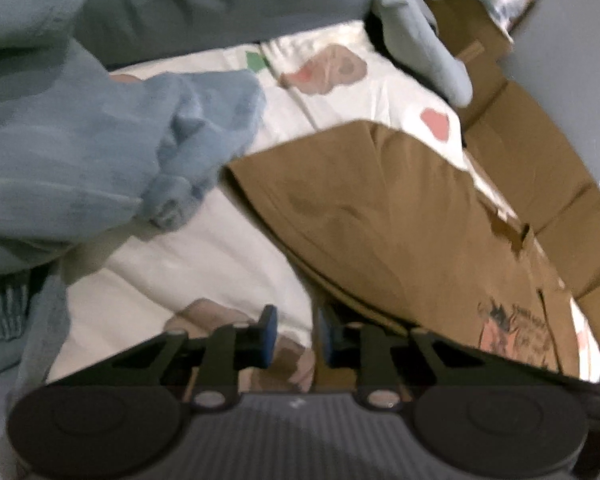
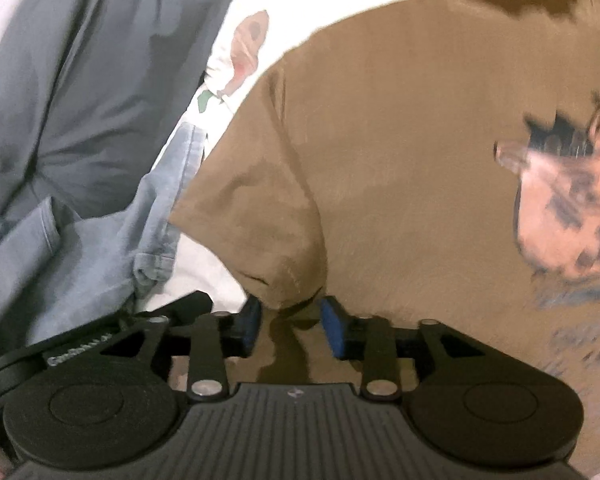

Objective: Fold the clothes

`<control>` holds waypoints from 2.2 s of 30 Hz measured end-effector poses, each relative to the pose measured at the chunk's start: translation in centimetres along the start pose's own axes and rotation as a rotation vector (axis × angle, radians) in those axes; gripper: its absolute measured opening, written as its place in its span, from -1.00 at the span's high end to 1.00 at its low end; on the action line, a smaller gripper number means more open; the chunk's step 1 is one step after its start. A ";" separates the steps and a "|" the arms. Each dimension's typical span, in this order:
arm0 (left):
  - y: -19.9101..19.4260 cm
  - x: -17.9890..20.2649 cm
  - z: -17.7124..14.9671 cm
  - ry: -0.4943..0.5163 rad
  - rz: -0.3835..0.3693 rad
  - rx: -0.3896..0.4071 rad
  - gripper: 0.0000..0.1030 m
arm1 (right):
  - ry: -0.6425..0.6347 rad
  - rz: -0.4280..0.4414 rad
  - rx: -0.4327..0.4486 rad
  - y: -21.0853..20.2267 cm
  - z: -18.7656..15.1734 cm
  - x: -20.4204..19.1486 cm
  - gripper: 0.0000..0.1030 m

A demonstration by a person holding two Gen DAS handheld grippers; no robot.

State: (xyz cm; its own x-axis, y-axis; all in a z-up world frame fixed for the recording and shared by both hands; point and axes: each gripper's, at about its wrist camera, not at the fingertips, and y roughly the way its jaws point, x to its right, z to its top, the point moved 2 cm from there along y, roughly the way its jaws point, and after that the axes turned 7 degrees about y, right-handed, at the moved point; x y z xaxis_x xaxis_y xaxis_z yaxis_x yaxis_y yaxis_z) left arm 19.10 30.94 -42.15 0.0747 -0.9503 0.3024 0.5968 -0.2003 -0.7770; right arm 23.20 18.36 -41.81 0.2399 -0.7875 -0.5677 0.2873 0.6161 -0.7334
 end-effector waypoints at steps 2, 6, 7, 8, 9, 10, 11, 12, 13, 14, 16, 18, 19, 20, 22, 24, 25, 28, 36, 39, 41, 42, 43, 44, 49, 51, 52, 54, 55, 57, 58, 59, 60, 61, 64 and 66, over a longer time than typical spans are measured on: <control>0.7 0.4 0.0 0.024 0.004 -0.013 0.55 | -0.056 -0.030 0.016 0.0 0.1 -0.4 0.14; 2.2 0.7 0.1 0.059 0.016 -0.044 0.56 | -0.159 -0.081 0.050 0.1 0.6 -0.8 0.07; 2.4 0.7 0.1 0.058 0.013 -0.043 0.56 | -0.182 -0.086 0.057 0.1 0.8 -1.0 0.07; 2.5 0.8 0.2 0.058 0.009 -0.041 0.56 | -0.205 -0.091 0.065 0.1 1.0 -1.2 0.07; 2.7 0.9 0.1 0.066 0.012 -0.040 0.56 | -0.227 -0.096 0.072 0.1 1.2 -1.3 0.07; 2.8 1.0 0.1 0.074 0.016 -0.040 0.56 | -0.250 -0.101 0.079 0.1 1.3 -1.5 0.07; 2.9 1.1 0.2 0.079 0.017 -0.038 0.56 | -0.269 -0.103 0.086 0.1 1.5 -1.7 0.07; 2.9 1.2 0.2 0.081 0.016 -0.037 0.56 | -0.283 -0.101 0.092 0.1 1.6 -1.8 0.07; 3.0 1.3 0.3 0.083 0.016 -0.036 0.56 | -0.296 -0.099 0.098 0.1 1.7 -2.0 0.08; 3.0 1.2 0.3 0.080 0.014 -0.036 0.57 | -0.310 -0.097 0.103 0.1 1.8 -2.1 0.09; 3.0 1.1 0.4 0.075 0.010 -0.036 0.58 | -0.331 -0.092 0.105 0.3 2.0 -2.3 0.09; 3.0 1.1 0.5 0.082 0.008 -0.036 0.58 | -0.342 -0.078 0.091 0.5 2.0 -2.3 0.30; 3.1 1.1 0.5 0.085 0.010 -0.034 0.58 | -0.345 -0.069 0.081 0.7 2.0 -2.3 0.59; 3.1 1.1 0.5 0.088 0.012 -0.033 0.60 | -0.345 -0.062 0.075 0.8 2.0 -2.2 0.73; 3.0 0.8 0.6 0.061 0.003 -0.028 0.68 | -0.319 -0.059 0.095 0.5 1.9 -1.9 0.86; 3.0 0.5 0.5 0.032 -0.007 -0.026 0.76 | -0.246 -0.060 0.118 0.0 2.0 -1.2 0.90; 3.0 0.4 0.5 0.021 -0.009 -0.026 0.78 | -0.198 -0.065 0.125 -0.1 2.1 -0.6 0.91; 3.0 0.2 0.6 0.006 -0.010 -0.024 0.78 | -0.058 -0.085 0.136 -0.5 2.0 1.3 0.91; 3.1 0.0 0.5 -0.011 0.003 -0.025 0.80 | -0.008 -0.149 0.134 -0.4 0.6 2.8 0.99; 3.0 0.4 0.7 0.005 0.007 -0.034 0.83 | -0.029 -0.155 0.113 -0.4 0.7 2.6 0.97; 2.3 0.7 0.8 0.016 0.000 -0.030 0.79 | -0.042 -0.156 0.103 -0.7 1.0 2.5 0.90; 1.8 0.7 1.0 0.006 -0.010 -0.019 0.79 | -0.048 -0.156 0.104 -1.0 1.1 2.6 0.75; 1.4 0.7 1.2 -0.003 -0.021 -0.007 0.77 | -0.053 -0.156 0.106 -1.3 1.2 2.6 0.56; 1.0 0.7 1.4 -0.014 -0.028 0.011 0.74 | -0.059 -0.157 0.110 -1.6 1.2 2.6 0.46; 0.4 0.5 2.9 -0.041 -0.035 0.067 0.58 | -0.067 -0.138 0.128 -2.5 1.1 2.5 0.16; 1.0 0.2 3.4 -0.055 -0.018 0.070 0.57 | -0.069 -0.123 0.132 -2.6 1.0 2.3 0.16; 1.2 0.0 3.6 -0.062 -0.010 0.072 0.51 | -0.080 -0.118 0.132 -2.5 0.9 2.2 0.16; 1.8 -0.3 4.0 -0.067 0.015 0.076 0.34 | -0.102 -0.114 0.130 -2.5 0.7 1.9 0.16; 2.1 -0.5 4.1 -0.064 0.035 0.073 0.25 | -0.110 -0.112 0.128 -2.4 0.7 1.8 0.16; 2.6 -0.8 4.4 -0.062 0.066 0.070 0.24 | -0.114 -0.107 0.125 -2.4 0.7 1.8 0.16; 2.7 -1.1 4.5 -0.063 0.076 0.070 0.24 | -0.109 -0.103 0.126 -2.4 0.7 1.9 0.16; 3.0 -1.2 4.6 -0.065 0.070 0.070 0.24 | -0.104 -0.100 0.126 -2.4 0.7 2.0 0.16; 3.3 -1.3 4.7 -0.067 0.064 0.070 0.24 | -0.102 -0.097 0.127 -2.4 0.8 2.1 0.16; 3.4 -1.3 4.8 -0.067 0.057 0.071 0.25 | -0.102 -0.097 0.130 -2.4 0.8 2.1 0.16; 3.9 -1.0 4.9 -0.057 0.037 0.067 0.49 | -0.104 -0.099 0.149 -2.6 1.0 2.2 0.16; 4.0 -0.6 4.9 -0.047 0.037 0.061 0.84 | -0.106 -0.098 0.164 -2.8 1.1 2.1 0.16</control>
State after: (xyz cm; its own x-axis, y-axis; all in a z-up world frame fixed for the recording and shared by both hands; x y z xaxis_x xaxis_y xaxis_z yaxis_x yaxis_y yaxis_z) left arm 25.36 31.92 -42.72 0.1339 -0.9441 0.3011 0.6407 -0.1494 -0.7531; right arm 23.90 14.99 -40.48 0.2971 -0.8432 -0.4480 0.4585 0.5375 -0.7077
